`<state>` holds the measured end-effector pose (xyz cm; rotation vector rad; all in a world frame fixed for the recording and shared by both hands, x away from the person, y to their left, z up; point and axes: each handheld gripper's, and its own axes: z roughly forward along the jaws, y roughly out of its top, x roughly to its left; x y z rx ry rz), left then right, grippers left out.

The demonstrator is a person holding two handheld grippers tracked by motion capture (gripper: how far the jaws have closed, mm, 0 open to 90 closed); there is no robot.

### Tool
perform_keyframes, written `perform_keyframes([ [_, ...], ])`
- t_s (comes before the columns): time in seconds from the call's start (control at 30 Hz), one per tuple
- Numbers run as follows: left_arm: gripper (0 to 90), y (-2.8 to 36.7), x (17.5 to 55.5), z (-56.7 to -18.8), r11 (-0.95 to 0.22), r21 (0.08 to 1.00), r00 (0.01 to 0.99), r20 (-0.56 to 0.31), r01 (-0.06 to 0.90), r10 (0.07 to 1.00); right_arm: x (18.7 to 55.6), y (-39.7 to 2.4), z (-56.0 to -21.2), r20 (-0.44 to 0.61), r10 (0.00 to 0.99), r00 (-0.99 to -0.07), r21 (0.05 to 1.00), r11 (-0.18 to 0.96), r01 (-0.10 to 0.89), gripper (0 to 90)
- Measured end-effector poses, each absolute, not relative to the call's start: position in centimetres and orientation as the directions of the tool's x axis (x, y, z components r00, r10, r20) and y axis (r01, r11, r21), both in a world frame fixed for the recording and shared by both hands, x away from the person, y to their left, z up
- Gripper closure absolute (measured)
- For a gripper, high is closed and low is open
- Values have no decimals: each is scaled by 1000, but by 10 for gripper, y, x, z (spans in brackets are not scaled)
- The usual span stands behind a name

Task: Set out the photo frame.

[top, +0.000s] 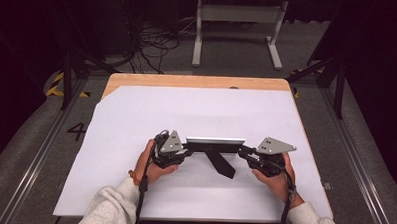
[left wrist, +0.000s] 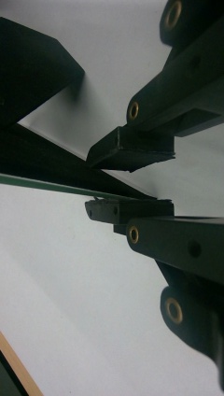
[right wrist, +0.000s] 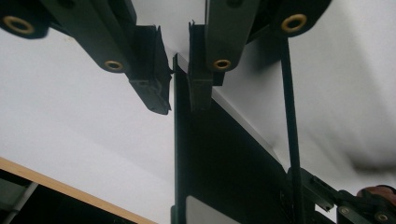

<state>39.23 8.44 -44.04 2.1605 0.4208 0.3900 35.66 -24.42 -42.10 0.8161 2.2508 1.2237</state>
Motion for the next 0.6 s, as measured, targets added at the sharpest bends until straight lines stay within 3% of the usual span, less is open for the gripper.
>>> perform_keyframes([
  [0.6, 768, 85, 390, -440, -565, 810, 894, 124, 160, 431, 364, -241, -423, -97, 696, -711, 852, 428, 302, 807],
])
